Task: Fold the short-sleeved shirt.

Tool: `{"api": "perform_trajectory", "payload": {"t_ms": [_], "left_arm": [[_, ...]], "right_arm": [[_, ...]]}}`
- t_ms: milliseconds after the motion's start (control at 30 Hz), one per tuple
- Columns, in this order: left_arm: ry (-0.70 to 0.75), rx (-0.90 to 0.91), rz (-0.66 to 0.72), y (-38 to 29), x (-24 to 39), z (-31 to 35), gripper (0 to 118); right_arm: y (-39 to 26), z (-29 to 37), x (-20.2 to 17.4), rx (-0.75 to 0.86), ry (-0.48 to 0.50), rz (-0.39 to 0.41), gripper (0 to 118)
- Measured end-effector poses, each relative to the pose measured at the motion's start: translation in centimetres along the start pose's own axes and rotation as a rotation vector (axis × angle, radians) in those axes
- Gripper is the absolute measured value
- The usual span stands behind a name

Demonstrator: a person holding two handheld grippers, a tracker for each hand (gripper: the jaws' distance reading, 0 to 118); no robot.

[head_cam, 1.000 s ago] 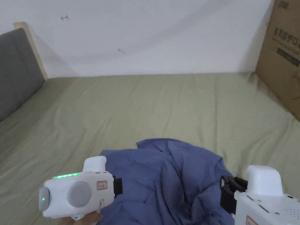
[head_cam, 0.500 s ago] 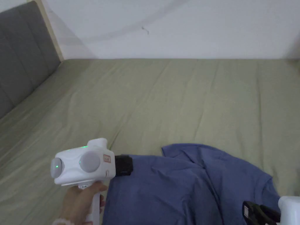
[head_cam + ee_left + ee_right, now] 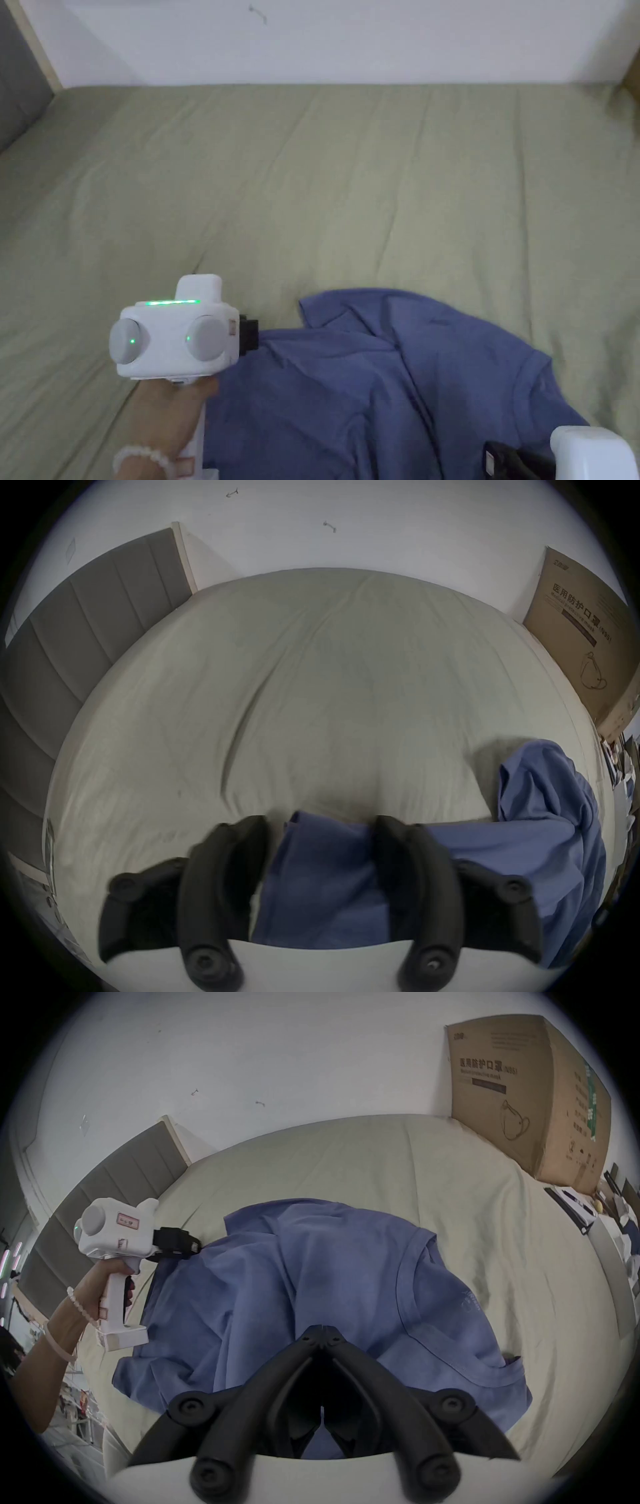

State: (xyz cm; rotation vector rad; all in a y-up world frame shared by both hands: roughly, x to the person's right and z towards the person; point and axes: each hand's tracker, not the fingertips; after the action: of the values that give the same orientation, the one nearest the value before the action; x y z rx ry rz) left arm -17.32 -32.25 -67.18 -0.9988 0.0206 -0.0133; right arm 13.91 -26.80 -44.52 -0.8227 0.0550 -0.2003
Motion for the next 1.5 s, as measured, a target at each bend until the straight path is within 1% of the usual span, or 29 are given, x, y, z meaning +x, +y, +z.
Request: {"api": "perform_trajectory", "payload": {"t_ms": [33, 100, 133, 167, 267, 300, 367, 400, 433, 467, 533, 600, 667, 700, 767, 800, 867, 900, 967, 1000, 1033, 1067, 1100, 1133, 1167, 1200, 1267, 1400, 1500], "left_arm": [[0.004, 0.003, -0.028, 0.0, 0.1, 0.1, 46], [0.017, 0.01, -0.06, 0.0, 0.1, 0.5, 24], [0.012, 0.0, -0.065, 0.4, -0.2, 0.7, 10], [0.003, -0.006, -0.059, 0.7, -0.7, 1.2, 8], [-0.136, -0.005, 0.113, 1.0, -2.9, 3.2, 6], [-0.177, 0.031, 0.167, 0.6, -3.7, 4.2, 6], [-0.235, 0.037, 0.196, -0.2, -4.5, 5.9, 6], [-0.221, 0.043, 0.168, -0.5, -4.8, 6.6, 6], [-0.22, 0.055, 0.149, -0.8, -4.9, 7.3, 6], [-0.221, 0.062, 0.145, -1.3, -5.2, 8.2, 6], [-0.256, 0.091, 0.16, -1.8, -5.6, 9.8, 6], [-0.289, 0.117, 0.175, -2.5, -5.9, 11.3, 6], [-0.286, 0.124, 0.137, -2.9, -5.4, 12.4, 6], [-0.282, 0.122, 0.119, -3.1, -5.3, 12.7, 6], [-0.296, 0.118, 0.13, -3.7, -5.4, 13.1, 6], [-0.304, 0.11, 0.134, -3.8, -5.5, 13.1, 6], [-0.306, 0.104, 0.136, -4.4, -5.5, 13.1, 6], [-0.295, 0.089, 0.127, -4.6, -5.5, 12.9, 6], [-0.283, 0.079, 0.121, -5.1, -5.9, 11.9, 6], [-0.27, 0.062, 0.134, -5.2, -5.8, 11.6, 6], [-0.273, 0.056, 0.144, -5.3, -5.8, 11.3, 6], [-0.278, 0.05, 0.15, -5.3, -5.9, 11.0, 6], [-0.274, 0.047, 0.163, -5.4, -5.8, 11.1, 6], [-0.271, 0.055, 0.168, -5.4, -5.8, 11.2, 6], [-0.272, 0.057, 0.164, -5.3, -5.7, 11.4, 6], [-0.269, 0.057, 0.158, -5.3, -5.8, 11.8, 6], [-0.258, 0.07, 0.137, -4.9, -5.7, 12.5, 6], [-0.264, 0.086, 0.112, -3.6, -6.1, 14.3, 6], [-0.252, 0.135, 0.104, -2.9, -6.4, 16.5, 6]], "right_arm": [[0.1, 0.0, 0.2, -0.001, 0.005, -0.01, 0], [0.5, -0.2, 0.6, -0.006, 0.017, -0.023, 0], [0.9, -0.3, 0.7, -0.006, 0.025, -0.021, 0], [1.5, -0.4, 0.9, -0.006, 0.038, -0.01, 0], [4.9, -1.1, 1.4, -0.016, 0.085, 0.027, 0], [6.3, -1.4, 1.6, -0.035, 0.102, 0.085, 2], [9.0, -2.5, 1.3, -0.05, 0.056, 0.219, 35], [10.0, -3.2, 1.2, -0.022, 0.041, 0.27, 59], [11.2, -4.1, 1.4, -0.013, 0.048, 0.302, 92], [12.5, -5.4, 1.5, -0.044, 0.047, 0.326, 102], [15.1, -7.8, 1.7, -0.084, 0.069, 0.35, 99], [17.4, -10.3, 1.2, -0.153, 0.03, 0.378, 100], [18.7, -13.3, 0.9, -0.18, 0.086, 0.434, 100], [19.3, -15.0, 0.8, -0.219, 0.121, 0.422, 100], [19.9, -19.3, 0.9, -0.353, 0.151, 0.345, 100], [19.8, -21.4, 0.8, -0.428, 0.112, 0.332, 100], [18.6, -23.9, 0.7, -0.488, 0.016, 0.403, 92], [18.0, -24.1, 0.6, -0.477, 0.068, 0.414, 92], [18.5, -23.0, 0.9, -0.449, 0.061, 0.403, 91], [18.5, -22.7, 1.1, -0.448, 0.064, 0.399, 86], [18.5, -22.5, 1.0, -0.447, 0.044, 0.415, 70], [18.4, -22.5, 1.0, -0.432, 0.005, 0.429, 59], [18.5, -21.7, 0.6, -0.437, -0.005, 0.417, 43], [18.6, -21.4, 0.4, -0.434, -0.038, 0.423, 12], [18.6, -21.3, 0.3, -0.428, -0.096, 0.444, 1], [18.6, -21.2, 0.4, -0.454, -0.046, 0.414, 1], [18.8, -20.8, 0.8, -0.442, -0.037, 0.403, 1], [21.0, -16.7, 2.4, -0.382, 0.078, 0.235, 1], [23.1, -11.5, 3.1, -0.291, 0.093, 0.197, 1]]}}
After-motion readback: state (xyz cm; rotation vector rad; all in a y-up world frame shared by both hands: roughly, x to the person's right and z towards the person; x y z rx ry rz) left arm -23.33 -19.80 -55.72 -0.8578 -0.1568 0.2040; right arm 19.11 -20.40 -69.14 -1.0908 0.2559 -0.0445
